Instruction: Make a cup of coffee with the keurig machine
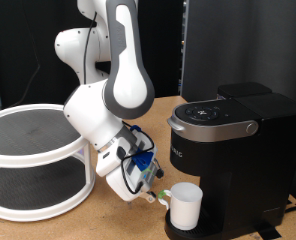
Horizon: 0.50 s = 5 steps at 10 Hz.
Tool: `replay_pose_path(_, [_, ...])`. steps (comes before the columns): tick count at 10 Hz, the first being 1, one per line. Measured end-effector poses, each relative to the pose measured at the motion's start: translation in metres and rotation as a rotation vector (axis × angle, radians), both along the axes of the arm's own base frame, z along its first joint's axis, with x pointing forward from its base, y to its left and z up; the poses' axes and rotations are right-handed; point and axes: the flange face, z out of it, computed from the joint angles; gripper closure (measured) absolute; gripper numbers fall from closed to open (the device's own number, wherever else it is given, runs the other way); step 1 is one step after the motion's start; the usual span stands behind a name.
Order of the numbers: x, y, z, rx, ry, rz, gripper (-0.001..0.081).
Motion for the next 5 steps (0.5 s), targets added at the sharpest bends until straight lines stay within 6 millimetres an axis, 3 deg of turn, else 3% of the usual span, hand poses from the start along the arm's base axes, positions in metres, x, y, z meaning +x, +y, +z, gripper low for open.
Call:
replay_pose_path(1, [-0.005, -0.005, 0.007, 0.021, 0.006, 0.005, 0.001])
replay_pose_path(5, [-0.017, -0.022, 0.044, 0.071, 0.024, 0.006, 0.0])
